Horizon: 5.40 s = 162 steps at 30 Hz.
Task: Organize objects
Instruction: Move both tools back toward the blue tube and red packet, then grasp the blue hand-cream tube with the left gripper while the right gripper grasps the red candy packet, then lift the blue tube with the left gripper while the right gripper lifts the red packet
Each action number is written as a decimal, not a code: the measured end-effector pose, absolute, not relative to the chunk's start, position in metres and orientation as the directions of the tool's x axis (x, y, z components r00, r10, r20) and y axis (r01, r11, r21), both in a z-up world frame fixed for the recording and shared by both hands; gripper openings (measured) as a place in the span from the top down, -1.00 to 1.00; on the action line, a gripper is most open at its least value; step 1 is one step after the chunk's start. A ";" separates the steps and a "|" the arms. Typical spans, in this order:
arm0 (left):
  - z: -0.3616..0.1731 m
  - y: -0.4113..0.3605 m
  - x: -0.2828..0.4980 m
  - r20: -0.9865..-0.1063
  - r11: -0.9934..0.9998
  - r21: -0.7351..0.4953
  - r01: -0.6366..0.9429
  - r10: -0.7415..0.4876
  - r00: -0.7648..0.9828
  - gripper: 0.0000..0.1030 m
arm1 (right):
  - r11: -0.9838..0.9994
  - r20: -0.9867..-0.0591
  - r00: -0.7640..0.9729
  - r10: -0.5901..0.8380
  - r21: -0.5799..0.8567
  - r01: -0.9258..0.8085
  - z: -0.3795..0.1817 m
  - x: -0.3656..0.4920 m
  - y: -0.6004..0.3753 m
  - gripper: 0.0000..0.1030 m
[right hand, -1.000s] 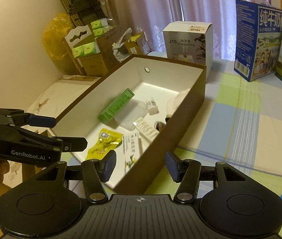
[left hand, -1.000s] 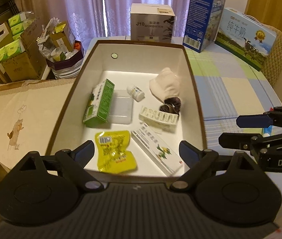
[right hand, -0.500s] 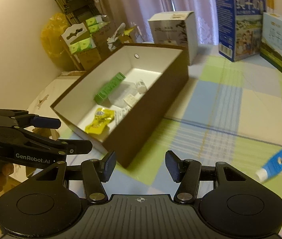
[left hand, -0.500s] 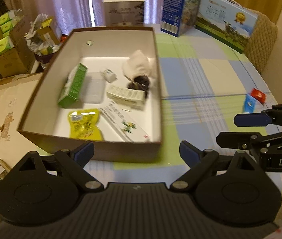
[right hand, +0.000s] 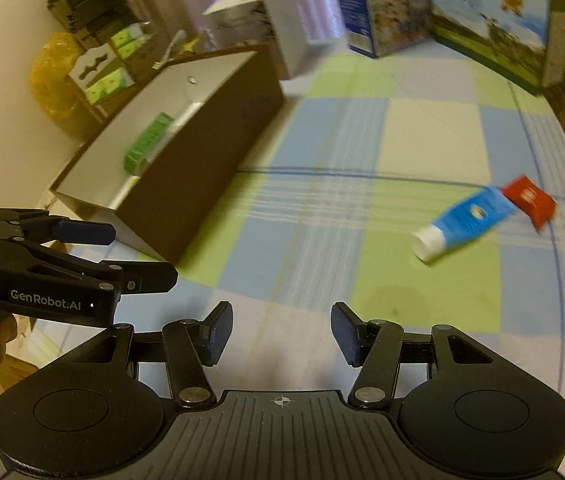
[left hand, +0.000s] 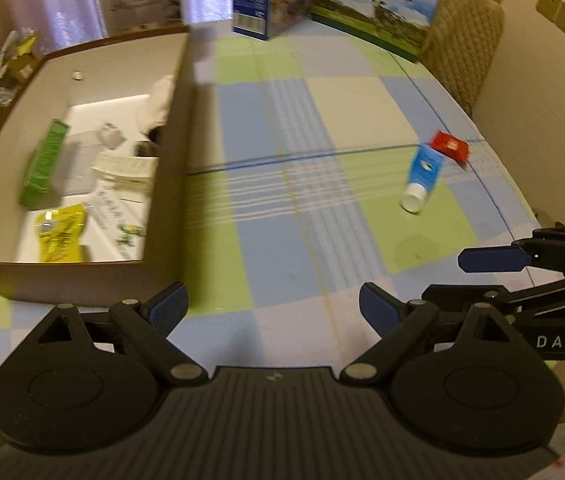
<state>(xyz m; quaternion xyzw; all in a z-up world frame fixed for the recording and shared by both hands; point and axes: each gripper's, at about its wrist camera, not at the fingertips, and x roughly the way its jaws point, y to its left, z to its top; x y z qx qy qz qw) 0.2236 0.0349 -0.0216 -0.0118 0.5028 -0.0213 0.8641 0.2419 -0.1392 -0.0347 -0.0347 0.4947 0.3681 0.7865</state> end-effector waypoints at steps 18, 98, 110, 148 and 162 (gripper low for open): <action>-0.061 -0.057 0.260 -0.871 0.984 -0.046 0.171 -0.124 0.476 -0.79 | 0.846 -0.855 0.295 0.426 0.261 -0.466 -0.059 0.270 -0.232 -0.01; -0.137 -0.021 0.353 -0.871 0.995 0.032 -0.097 0.075 0.486 0.30 | 0.666 -0.811 0.259 0.525 0.202 -0.718 -0.125 0.403 -0.208 0.45; -0.130 -0.015 0.283 -0.905 0.997 -0.003 -0.075 0.030 0.425 0.30 | 0.552 -0.818 0.078 0.570 0.310 -0.774 -0.121 0.314 -0.181 0.45; -0.124 -0.019 0.256 -0.916 0.999 0.021 0.050 -0.001 0.402 0.31 | 0.619 -0.858 0.221 0.463 0.135 -0.774 -0.119 0.272 -0.149 0.51; -0.099 0.000 0.235 -0.897 0.999 0.001 0.033 -0.013 0.441 0.32 | 0.643 -0.829 0.217 0.515 0.205 -0.738 -0.096 0.269 -0.147 0.52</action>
